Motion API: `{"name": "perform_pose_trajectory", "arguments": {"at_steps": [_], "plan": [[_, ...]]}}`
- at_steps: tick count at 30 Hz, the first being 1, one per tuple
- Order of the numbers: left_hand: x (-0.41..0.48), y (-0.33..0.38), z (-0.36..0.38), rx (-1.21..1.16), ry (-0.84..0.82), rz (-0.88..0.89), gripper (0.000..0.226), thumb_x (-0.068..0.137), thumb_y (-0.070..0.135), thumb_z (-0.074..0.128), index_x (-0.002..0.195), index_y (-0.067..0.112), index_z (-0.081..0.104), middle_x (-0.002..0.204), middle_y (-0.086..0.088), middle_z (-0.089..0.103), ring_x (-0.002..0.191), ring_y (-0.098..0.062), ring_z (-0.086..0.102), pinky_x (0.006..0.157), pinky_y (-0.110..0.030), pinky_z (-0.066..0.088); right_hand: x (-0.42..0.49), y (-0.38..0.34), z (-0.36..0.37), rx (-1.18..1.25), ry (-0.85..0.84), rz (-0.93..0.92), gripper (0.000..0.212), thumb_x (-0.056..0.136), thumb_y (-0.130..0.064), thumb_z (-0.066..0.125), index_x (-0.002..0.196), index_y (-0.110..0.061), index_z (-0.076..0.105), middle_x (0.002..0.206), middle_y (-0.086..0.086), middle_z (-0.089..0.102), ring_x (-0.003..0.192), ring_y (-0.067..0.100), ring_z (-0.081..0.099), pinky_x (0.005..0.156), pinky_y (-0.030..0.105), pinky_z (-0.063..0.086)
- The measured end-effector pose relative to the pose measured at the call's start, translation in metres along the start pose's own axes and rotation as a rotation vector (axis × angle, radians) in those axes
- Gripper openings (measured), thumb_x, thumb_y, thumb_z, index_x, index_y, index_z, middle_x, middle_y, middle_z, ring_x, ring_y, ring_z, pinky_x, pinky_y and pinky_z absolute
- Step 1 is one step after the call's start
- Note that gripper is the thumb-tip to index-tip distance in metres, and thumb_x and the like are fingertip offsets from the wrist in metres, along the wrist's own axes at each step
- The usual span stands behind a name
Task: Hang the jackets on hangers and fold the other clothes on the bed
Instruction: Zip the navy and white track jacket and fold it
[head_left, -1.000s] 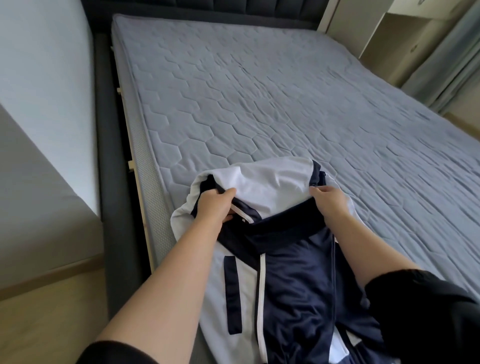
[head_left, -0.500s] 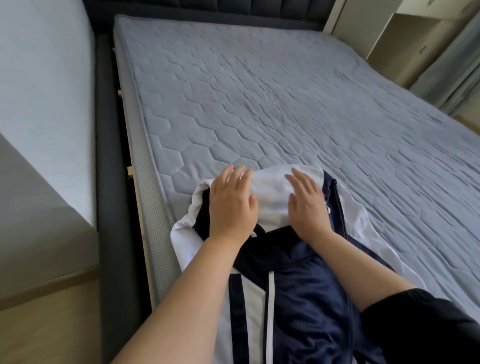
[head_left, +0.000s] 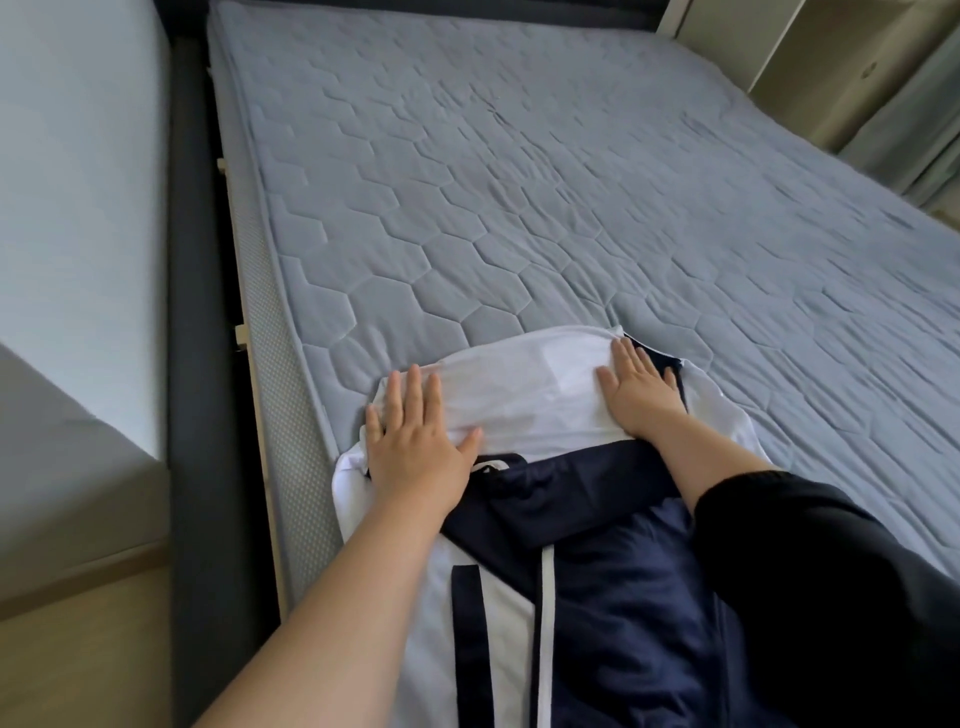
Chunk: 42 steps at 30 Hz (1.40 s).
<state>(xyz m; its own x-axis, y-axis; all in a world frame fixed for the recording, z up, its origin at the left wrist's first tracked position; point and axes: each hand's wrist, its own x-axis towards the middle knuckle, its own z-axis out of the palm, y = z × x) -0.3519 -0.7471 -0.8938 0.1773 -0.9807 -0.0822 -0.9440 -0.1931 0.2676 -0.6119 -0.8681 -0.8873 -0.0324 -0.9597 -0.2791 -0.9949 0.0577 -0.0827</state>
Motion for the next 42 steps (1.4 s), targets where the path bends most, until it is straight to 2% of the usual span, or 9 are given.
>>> {"name": "perform_pose_trajectory", "arguments": {"at_steps": [6, 10, 14, 17, 19, 21, 24, 30, 42], "plan": [[0.021, -0.004, -0.024, 0.042, -0.055, 0.034, 0.083, 0.091, 0.064, 0.034, 0.152, 0.016, 0.004, 0.161, -0.004, -0.004, 0.146, -0.021, -0.013, 0.116, -0.047, -0.003, -0.006, -0.034, -0.029, -0.298, 0.032, 0.089, 0.067, 0.1, -0.028, 0.032, 0.153, -0.014, -0.007, 0.161, 0.001, -0.01, 0.148, 0.023, -0.01, 0.117, 0.054, -0.004], [0.036, -0.011, -0.047, -0.119, 0.007, 0.11, 0.073, 0.09, 0.047, 0.055, 0.148, 0.015, 0.025, 0.151, -0.007, 0.034, 0.142, -0.026, 0.023, 0.114, -0.04, 0.02, -0.006, -0.075, -0.044, -0.316, 0.249, -0.321, 0.091, 0.083, 0.001, 0.053, 0.153, -0.02, 0.0, 0.162, 0.003, -0.007, 0.147, 0.025, -0.014, 0.116, 0.05, -0.01], [0.047, -0.009, -0.07, -0.214, -0.198, -0.004, 0.062, 0.072, 0.035, 0.073, 0.128, 0.021, 0.05, 0.125, -0.003, 0.058, 0.112, -0.025, 0.054, 0.085, -0.031, 0.045, 0.001, -0.093, -0.054, -0.37, -0.026, -0.45, 0.071, 0.082, -0.015, 0.062, 0.145, -0.022, 0.029, 0.143, 0.003, 0.041, 0.141, 0.026, 0.024, 0.115, 0.056, -0.002], [0.052, -0.006, -0.083, -0.143, -0.35, -0.023, 0.025, 0.069, 0.026, 0.076, 0.08, 0.016, 0.056, 0.086, -0.005, 0.063, 0.064, -0.019, 0.054, 0.052, -0.024, 0.039, 0.011, -0.086, -0.072, -0.473, -0.161, -0.309, 0.052, 0.08, -0.021, 0.064, 0.129, -0.024, 0.045, 0.12, 0.001, 0.056, 0.125, 0.028, 0.043, 0.114, 0.058, 0.012], [0.052, -0.006, -0.09, -0.112, -0.38, -0.062, 0.023, 0.069, 0.023, 0.076, 0.074, 0.014, 0.055, 0.069, -0.003, 0.056, 0.054, -0.017, 0.051, 0.047, -0.023, 0.037, 0.009, -0.082, -0.083, -0.558, -0.16, -0.227, 0.036, 0.079, -0.02, 0.066, 0.113, -0.02, 0.052, 0.117, 0.002, 0.059, 0.12, 0.029, 0.048, 0.111, 0.05, 0.02], [0.05, -0.004, -0.097, -0.033, -0.303, -0.043, 0.018, 0.071, 0.021, 0.073, 0.078, 0.014, 0.058, 0.075, -0.005, 0.059, 0.066, -0.022, 0.057, 0.057, -0.024, 0.041, 0.0, -0.077, -0.089, -0.563, -0.062, -0.187, 0.014, 0.084, -0.015, 0.06, 0.095, -0.018, 0.05, 0.112, 0.004, 0.062, 0.114, 0.028, 0.052, 0.106, 0.043, 0.025], [0.047, 0.002, -0.11, 0.061, -0.083, 0.03, 0.011, 0.079, 0.019, 0.066, 0.089, 0.015, 0.062, 0.095, -0.007, 0.065, 0.083, -0.027, 0.058, 0.066, -0.029, 0.041, -0.018, -0.074, -0.105, -0.55, 0.205, -0.161, 0.016, 0.085, -0.01, 0.054, 0.079, -0.023, 0.048, 0.091, -0.001, 0.06, 0.108, 0.025, 0.053, 0.087, 0.034, 0.028], [0.052, 0.016, -0.173, -0.002, 0.351, 0.11, 0.011, 0.082, 0.003, 0.052, 0.087, 0.012, 0.054, 0.094, -0.015, 0.064, 0.09, -0.037, 0.059, 0.063, -0.033, 0.032, -0.03, -0.075, -0.162, -0.439, 0.662, -0.263, 0.019, 0.077, 0.0, 0.054, 0.089, -0.011, 0.063, 0.093, 0.009, 0.062, 0.094, 0.029, 0.055, 0.091, 0.04, 0.032], [-0.102, 0.037, -0.087, -0.436, 0.442, 0.15, 0.029, 0.074, -0.002, 0.057, 0.065, 0.014, 0.034, 0.06, 0.003, 0.037, 0.057, -0.02, 0.035, 0.046, -0.028, 0.014, -0.135, 0.008, -0.115, -0.167, 0.689, -0.312, 0.021, 0.066, -0.003, 0.066, 0.086, 0.001, 0.06, 0.083, 0.017, 0.062, 0.083, 0.036, 0.057, 0.083, 0.043, 0.035]]}}
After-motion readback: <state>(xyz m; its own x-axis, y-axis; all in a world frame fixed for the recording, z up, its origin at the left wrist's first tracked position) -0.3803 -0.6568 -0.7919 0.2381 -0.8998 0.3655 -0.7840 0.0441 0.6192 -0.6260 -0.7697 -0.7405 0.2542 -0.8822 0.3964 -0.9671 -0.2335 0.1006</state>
